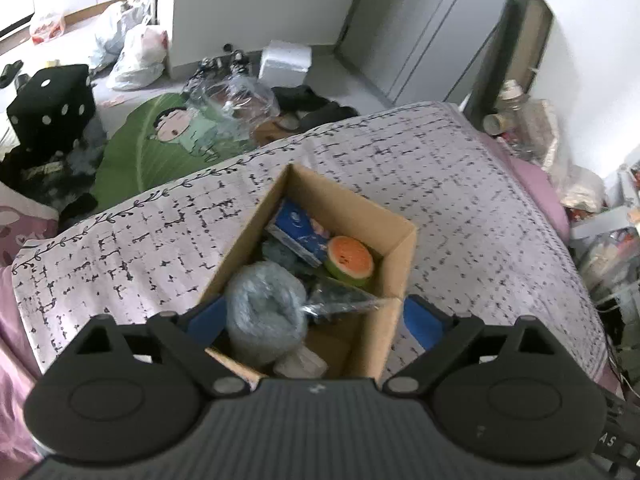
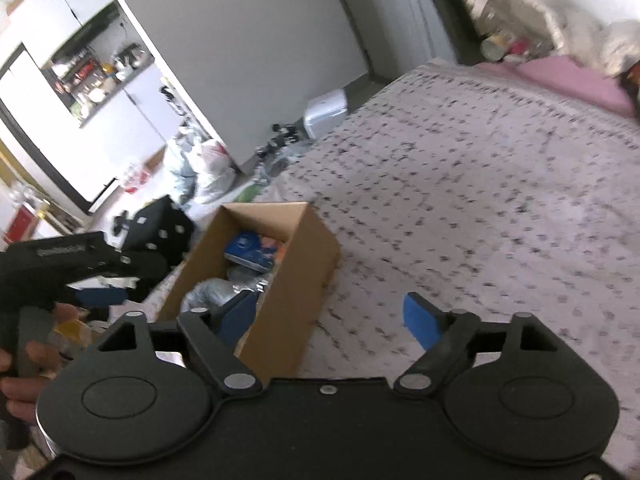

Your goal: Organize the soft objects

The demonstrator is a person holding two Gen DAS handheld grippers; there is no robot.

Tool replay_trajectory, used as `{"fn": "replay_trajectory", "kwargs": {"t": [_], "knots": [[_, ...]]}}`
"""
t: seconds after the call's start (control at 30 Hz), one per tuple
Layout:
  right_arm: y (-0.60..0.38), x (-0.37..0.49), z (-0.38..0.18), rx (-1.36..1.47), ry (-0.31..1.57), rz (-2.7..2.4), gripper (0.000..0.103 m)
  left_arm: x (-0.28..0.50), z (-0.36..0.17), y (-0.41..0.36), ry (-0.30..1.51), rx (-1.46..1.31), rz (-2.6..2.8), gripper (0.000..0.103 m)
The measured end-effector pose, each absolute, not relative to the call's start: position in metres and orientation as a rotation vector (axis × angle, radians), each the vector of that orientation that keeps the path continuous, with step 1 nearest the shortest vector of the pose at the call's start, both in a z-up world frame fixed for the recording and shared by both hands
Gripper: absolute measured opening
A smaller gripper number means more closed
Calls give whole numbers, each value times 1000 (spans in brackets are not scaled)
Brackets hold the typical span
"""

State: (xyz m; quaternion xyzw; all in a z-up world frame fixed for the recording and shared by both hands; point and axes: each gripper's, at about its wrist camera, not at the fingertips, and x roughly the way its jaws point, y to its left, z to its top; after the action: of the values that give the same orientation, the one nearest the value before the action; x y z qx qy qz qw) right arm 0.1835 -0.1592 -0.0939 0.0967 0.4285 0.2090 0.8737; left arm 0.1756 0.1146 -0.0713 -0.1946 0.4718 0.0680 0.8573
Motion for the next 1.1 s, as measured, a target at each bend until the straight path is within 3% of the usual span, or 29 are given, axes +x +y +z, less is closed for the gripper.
{"fn": "replay_trajectory", "kwargs": {"t": [0.13, 0.37, 1.1], "knots": [[-175, 168, -84, 242, 865, 423, 96, 160, -60, 103, 940, -372, 123, 101], [-201, 140, -75, 271, 836, 355, 103, 135, -48, 87, 917, -329, 115, 103], [-239, 63, -52, 202, 793, 275, 103, 57, -13, 41, 844, -135, 28, 103]]}}
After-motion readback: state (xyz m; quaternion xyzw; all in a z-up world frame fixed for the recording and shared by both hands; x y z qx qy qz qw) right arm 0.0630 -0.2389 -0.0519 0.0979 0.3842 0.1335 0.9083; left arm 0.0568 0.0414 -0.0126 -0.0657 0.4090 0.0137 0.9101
